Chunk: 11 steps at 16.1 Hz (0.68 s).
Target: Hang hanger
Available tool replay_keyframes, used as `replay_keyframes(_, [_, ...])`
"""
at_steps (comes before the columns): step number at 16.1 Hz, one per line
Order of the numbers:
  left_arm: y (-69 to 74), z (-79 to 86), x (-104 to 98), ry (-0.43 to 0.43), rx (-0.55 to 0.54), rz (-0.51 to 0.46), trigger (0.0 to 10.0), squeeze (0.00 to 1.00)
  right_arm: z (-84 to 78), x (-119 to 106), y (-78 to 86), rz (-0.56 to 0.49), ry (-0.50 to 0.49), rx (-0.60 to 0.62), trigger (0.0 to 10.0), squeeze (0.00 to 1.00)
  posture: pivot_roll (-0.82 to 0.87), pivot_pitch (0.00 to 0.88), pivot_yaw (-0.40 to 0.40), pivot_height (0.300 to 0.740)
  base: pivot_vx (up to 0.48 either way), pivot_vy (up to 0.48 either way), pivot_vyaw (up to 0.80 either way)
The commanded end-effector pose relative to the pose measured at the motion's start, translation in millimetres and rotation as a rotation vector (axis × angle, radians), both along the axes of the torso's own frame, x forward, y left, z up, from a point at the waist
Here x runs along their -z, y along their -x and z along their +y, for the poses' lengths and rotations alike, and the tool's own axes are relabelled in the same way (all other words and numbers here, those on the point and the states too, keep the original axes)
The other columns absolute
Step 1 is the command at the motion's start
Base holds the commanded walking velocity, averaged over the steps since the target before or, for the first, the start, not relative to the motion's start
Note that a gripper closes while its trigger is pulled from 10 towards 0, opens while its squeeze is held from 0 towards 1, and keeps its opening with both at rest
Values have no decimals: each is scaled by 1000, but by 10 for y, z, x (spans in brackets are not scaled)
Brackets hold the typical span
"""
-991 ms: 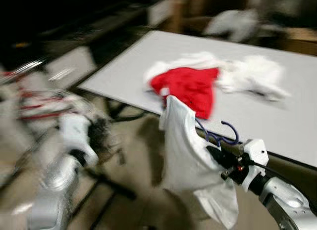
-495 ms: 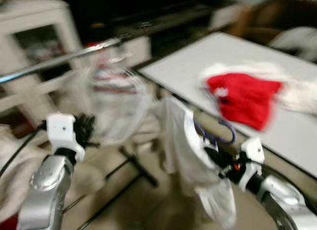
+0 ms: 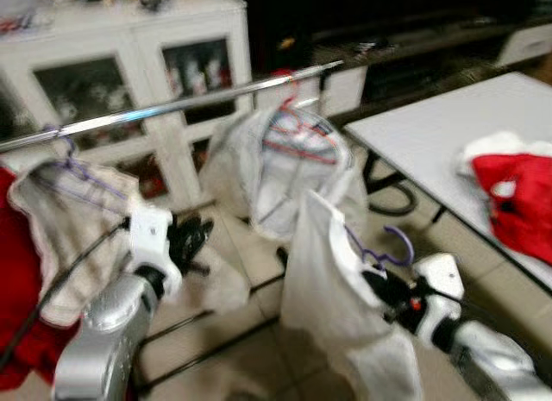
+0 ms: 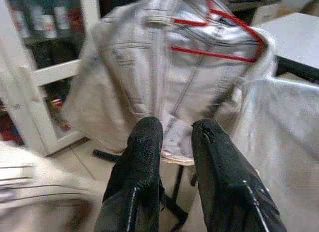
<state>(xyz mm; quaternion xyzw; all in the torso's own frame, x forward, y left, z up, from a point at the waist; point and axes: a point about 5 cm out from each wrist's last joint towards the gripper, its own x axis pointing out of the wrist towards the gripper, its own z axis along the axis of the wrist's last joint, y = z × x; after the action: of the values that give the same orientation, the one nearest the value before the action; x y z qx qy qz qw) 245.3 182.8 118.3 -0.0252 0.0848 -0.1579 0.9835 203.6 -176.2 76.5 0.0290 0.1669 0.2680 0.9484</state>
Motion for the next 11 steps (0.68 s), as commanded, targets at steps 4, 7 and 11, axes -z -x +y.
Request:
replay_keyframes(4, [-2,-76,1,-48,-2,-12,10000,0,66,-28,-102,-43,18,-11,10000,0,19,0,43,740,0,-183,738])
replay_keyframes(7, [6,-53,20,-59,-3,-12,10000,0,80,2,-137,-37,37,-19,10000,0,24,0,45,740,0,-480,0])
replay_keyframes(11, [-28,-67,26,-57,-7,-9,10000,0,96,-10,-263,-37,-9,53,10000,0,28,0,39,740,0,-101,0])
